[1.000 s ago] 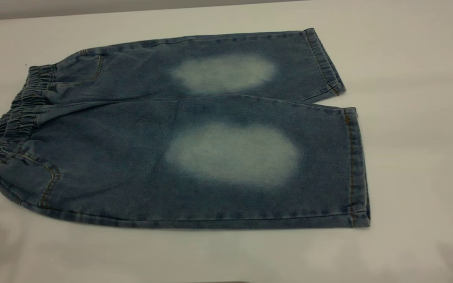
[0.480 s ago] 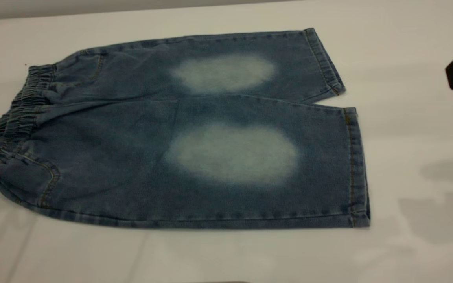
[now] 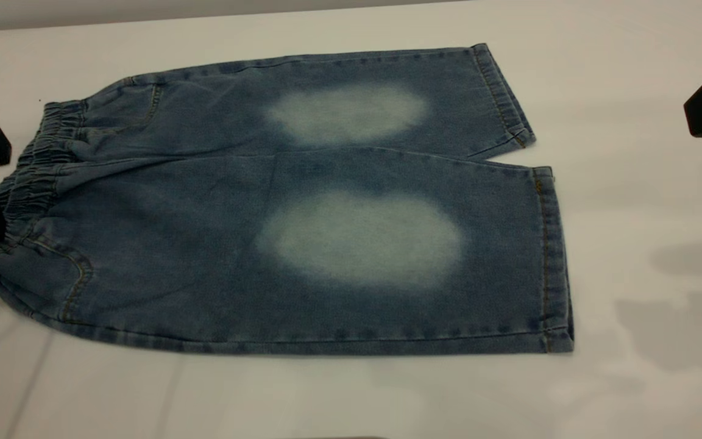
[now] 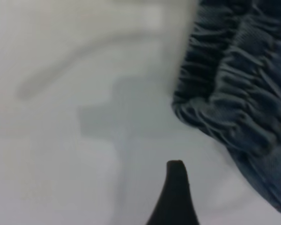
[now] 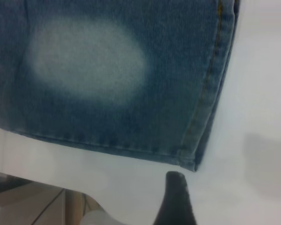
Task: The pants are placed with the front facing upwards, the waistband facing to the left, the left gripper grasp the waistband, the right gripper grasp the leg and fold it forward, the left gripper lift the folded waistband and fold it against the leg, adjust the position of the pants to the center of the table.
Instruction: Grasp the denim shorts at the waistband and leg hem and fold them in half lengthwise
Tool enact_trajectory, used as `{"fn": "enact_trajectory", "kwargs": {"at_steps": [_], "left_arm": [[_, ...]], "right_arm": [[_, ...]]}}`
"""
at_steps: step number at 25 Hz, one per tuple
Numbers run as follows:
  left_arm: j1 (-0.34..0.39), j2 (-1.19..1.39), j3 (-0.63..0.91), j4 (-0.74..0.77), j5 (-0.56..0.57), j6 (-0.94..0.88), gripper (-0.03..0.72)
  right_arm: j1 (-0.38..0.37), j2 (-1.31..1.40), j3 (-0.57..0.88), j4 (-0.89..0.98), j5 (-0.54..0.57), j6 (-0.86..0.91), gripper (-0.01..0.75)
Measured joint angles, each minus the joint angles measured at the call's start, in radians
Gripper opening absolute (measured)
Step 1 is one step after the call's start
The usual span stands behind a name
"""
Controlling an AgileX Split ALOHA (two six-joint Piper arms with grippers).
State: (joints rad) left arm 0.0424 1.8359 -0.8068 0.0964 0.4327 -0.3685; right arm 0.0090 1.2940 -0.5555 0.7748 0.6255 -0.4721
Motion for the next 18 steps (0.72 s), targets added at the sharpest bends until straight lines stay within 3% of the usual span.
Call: {"fn": "enact_trajectory", "kwargs": {"at_steps": [5, 10, 18], "left_arm": [[0.0, 0.062, -0.001, 0.042, -0.038, -0.078, 0.549], [0.0, 0.117, -0.002, 0.021, -0.184, -0.093, 0.541], [0.0, 0.178, -0.016, 0.005, -0.161, -0.086, 0.509]], "right_arm": [[0.0, 0.0, 0.0, 0.003, -0.005, -0.017, 0.476], [0.0, 0.0, 0.0, 0.004, -0.007, -0.018, 0.476], [0.0, 0.0, 0.0, 0.004, -0.013, -0.018, 0.476]]}}
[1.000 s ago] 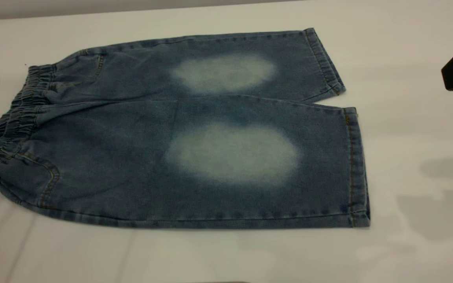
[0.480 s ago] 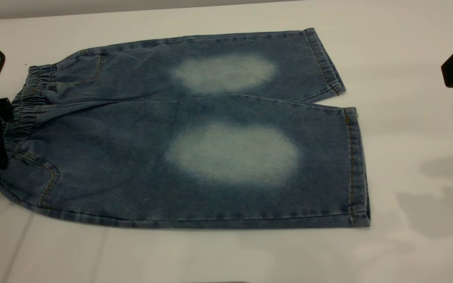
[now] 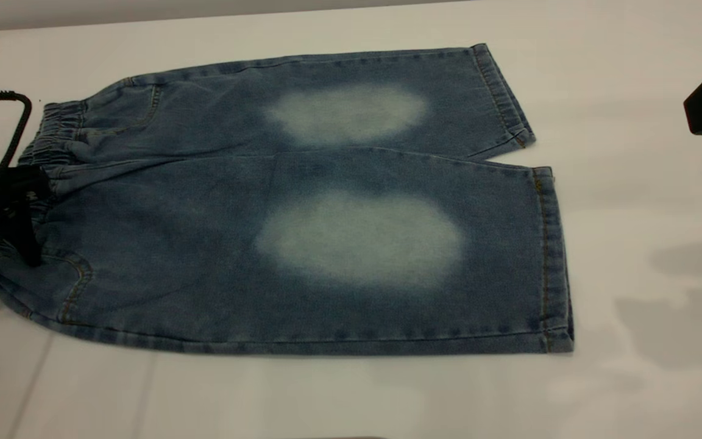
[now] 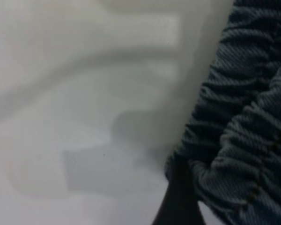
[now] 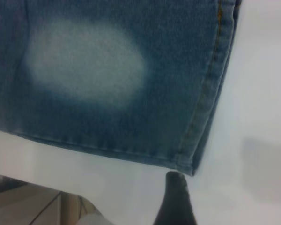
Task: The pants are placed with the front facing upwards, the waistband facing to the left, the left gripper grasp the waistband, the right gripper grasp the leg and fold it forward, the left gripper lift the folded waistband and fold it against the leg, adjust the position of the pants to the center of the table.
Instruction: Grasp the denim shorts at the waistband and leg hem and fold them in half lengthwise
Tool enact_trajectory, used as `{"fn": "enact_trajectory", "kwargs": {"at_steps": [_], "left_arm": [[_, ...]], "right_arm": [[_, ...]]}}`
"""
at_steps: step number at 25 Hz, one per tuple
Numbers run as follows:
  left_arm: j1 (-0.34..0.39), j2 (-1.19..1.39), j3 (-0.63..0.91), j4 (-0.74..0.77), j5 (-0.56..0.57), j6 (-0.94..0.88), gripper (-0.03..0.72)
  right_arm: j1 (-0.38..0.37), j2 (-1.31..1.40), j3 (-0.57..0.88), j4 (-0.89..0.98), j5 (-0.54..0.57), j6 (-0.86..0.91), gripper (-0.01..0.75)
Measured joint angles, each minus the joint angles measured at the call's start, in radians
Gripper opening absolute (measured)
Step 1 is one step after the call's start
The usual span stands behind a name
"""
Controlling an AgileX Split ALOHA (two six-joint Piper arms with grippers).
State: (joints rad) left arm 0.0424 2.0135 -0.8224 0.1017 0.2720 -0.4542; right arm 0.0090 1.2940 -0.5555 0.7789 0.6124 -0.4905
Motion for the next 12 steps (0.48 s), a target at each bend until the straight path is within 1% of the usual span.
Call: {"fn": "enact_trajectory", "kwargs": {"at_steps": [2, 3, 4, 5, 7, 9, 10, 12], "left_arm": [[0.0, 0.006, -0.005, -0.001, 0.002, 0.0, 0.496], [0.0, 0.007, -0.005, -0.001, 0.001, 0.0, 0.48], [0.0, 0.008, -0.005, -0.002, -0.001, 0.0, 0.449], [0.0, 0.008, -0.005, -0.003, -0.002, 0.0, 0.406], [0.0, 0.008, -0.005, -0.003, -0.003, 0.0, 0.293], [0.0, 0.008, -0.005, -0.001, -0.001, 0.001, 0.16], [0.0, 0.006, -0.005, 0.0, 0.002, 0.005, 0.122], [0.0, -0.002, -0.005, 0.0, 0.007, 0.025, 0.1]], "right_arm": [[0.0, 0.0, 0.0, 0.0, -0.001, 0.0, 0.476], [0.0, 0.0, 0.0, 0.0, -0.002, 0.0, 0.476], [0.0, 0.0, 0.0, 0.0, -0.002, 0.0, 0.476], [0.0, 0.0, 0.0, 0.0, 0.0, 0.0, 0.476], [0.0, 0.002, 0.0, 0.0, 0.015, 0.0, 0.476], [0.0, 0.013, 0.0, 0.005, 0.047, 0.0, 0.476], [0.0, 0.026, 0.0, 0.015, 0.066, 0.0, 0.476], [0.0, 0.062, 0.002, 0.042, 0.091, -0.005, 0.476]]}}
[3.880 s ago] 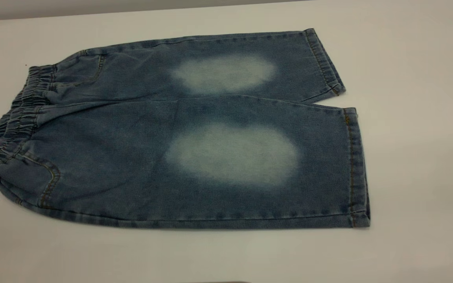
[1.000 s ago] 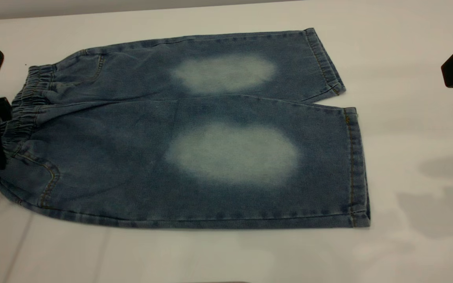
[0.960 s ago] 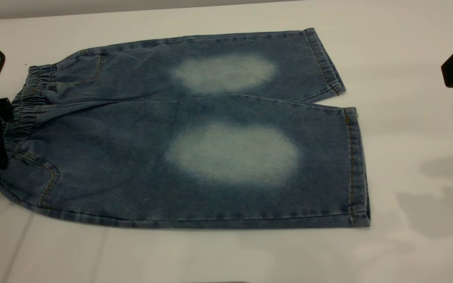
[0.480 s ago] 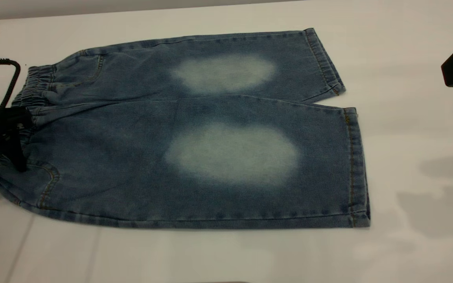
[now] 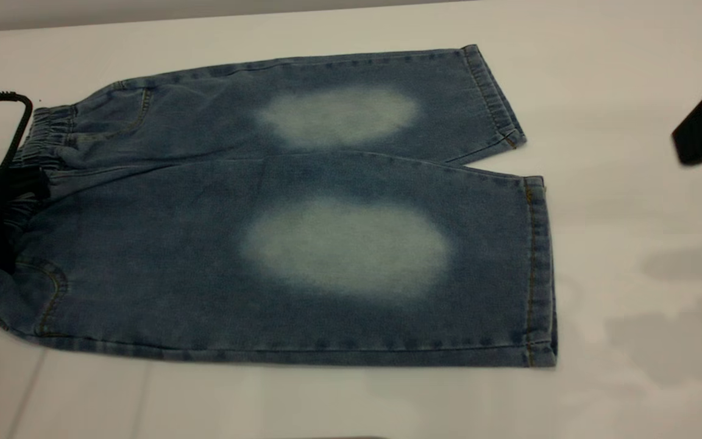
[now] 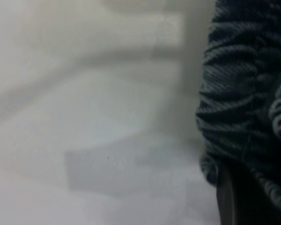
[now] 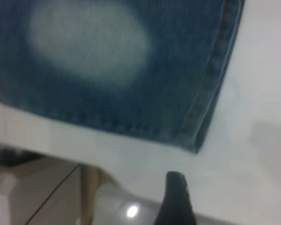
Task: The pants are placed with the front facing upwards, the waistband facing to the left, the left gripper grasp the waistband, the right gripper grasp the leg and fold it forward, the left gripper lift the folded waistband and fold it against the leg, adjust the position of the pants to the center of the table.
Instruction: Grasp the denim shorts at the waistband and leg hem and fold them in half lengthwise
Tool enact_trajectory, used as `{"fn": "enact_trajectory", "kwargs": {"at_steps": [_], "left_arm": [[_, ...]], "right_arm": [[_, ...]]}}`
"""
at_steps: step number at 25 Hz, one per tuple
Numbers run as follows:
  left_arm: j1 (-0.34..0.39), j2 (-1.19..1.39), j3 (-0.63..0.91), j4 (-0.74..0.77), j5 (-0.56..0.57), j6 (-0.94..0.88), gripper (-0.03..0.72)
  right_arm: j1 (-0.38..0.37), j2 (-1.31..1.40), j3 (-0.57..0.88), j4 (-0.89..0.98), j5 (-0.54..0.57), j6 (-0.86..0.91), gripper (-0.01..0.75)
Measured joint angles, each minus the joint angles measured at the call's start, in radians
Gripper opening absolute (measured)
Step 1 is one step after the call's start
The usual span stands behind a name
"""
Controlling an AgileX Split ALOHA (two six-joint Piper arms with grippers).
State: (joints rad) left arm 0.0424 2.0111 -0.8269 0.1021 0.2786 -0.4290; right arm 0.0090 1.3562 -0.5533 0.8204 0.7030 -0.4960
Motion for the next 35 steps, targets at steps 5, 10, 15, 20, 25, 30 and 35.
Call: {"fn": "enact_trajectory", "kwargs": {"at_steps": [5, 10, 15, 20, 25, 30, 35], "left_arm": [[-0.008, -0.078, 0.008, -0.005, 0.042, 0.063, 0.099], [-0.048, -0.196, 0.01, -0.009, 0.064, 0.1, 0.099], [-0.098, -0.257, 0.011, -0.011, 0.083, 0.106, 0.099], [-0.124, -0.284, 0.011, -0.012, 0.094, 0.106, 0.099], [-0.128, -0.283, 0.011, -0.012, 0.105, 0.106, 0.099], [-0.128, -0.284, 0.011, -0.012, 0.106, 0.106, 0.099], [-0.128, -0.285, 0.011, -0.012, 0.106, 0.106, 0.099]], "right_arm": [[0.0, 0.141, 0.049, 0.152, -0.013, -0.131, 0.476], [0.0, 0.321, 0.069, 0.383, 0.014, -0.367, 0.476], [0.0, 0.494, 0.069, 0.589, 0.046, -0.54, 0.476], [0.0, 0.642, 0.067, 0.679, 0.074, -0.632, 0.476], [0.0, 0.745, 0.067, 0.734, 0.086, -0.691, 0.476], [0.019, 0.796, 0.065, 0.821, 0.107, -0.76, 0.473], [0.124, 0.817, 0.062, 0.922, 0.095, -0.81, 0.463]]}}
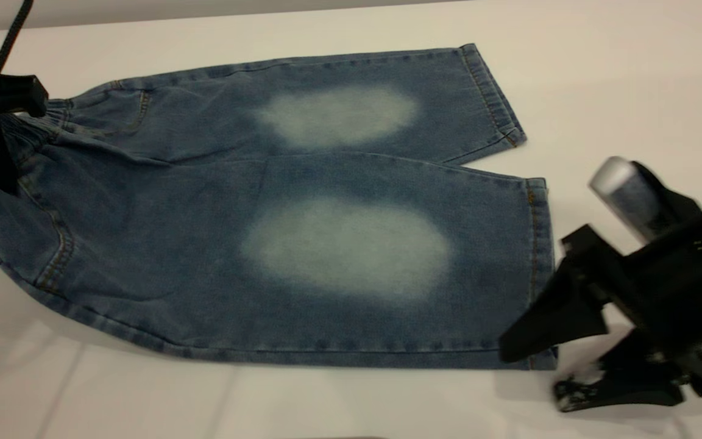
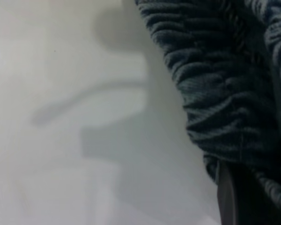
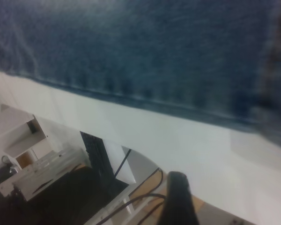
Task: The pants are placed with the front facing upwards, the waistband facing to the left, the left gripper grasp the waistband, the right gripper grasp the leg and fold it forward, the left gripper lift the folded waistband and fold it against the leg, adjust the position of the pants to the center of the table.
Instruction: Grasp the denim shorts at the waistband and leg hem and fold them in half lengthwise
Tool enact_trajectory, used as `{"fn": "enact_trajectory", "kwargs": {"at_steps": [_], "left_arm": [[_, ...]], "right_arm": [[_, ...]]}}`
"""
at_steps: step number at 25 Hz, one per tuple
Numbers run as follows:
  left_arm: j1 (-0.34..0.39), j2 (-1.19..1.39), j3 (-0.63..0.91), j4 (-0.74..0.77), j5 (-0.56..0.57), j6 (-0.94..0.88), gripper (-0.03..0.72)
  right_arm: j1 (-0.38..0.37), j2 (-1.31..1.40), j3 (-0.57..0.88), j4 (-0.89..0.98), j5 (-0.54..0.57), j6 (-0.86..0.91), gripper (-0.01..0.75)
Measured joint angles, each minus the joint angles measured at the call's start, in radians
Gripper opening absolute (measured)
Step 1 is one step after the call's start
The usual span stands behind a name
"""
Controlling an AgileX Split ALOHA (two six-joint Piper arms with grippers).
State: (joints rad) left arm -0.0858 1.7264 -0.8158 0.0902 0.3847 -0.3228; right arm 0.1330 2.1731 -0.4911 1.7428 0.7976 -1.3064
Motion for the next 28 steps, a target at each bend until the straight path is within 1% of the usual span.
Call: {"fn": "enact_trajectory", "kwargs": {"at_steps": [2, 6, 17, 20, 22, 27, 28], "left_arm": [[0.0, 0.0, 0.0, -0.001, 0.001, 0.0, 0.099], [0.0, 0.0, 0.0, -0.002, 0.011, 0.0, 0.099], [0.0, 0.0, 0.0, -0.003, 0.03, 0.0, 0.099], [0.0, 0.0, 0.0, -0.003, 0.034, 0.001, 0.099], [0.0, 0.0, 0.0, -0.003, 0.033, 0.001, 0.099], [0.0, 0.0, 0.0, -0.003, 0.034, 0.001, 0.099], [0.0, 0.0, 0.0, -0.003, 0.034, 0.001, 0.099]], "right_arm": [[0.04, 0.0, -0.002, 0.051, -0.008, -0.025, 0.461], [0.065, -0.001, -0.022, 0.06, -0.022, -0.04, 0.459], [0.066, -0.001, -0.138, 0.064, -0.07, -0.042, 0.458], [0.066, -0.001, -0.162, 0.073, -0.095, -0.043, 0.434], [0.066, -0.001, -0.168, 0.079, -0.118, -0.046, 0.374], [0.066, -0.001, -0.168, 0.08, -0.178, -0.047, 0.078], [0.066, -0.001, -0.168, 0.08, -0.184, -0.047, 0.046]]}}
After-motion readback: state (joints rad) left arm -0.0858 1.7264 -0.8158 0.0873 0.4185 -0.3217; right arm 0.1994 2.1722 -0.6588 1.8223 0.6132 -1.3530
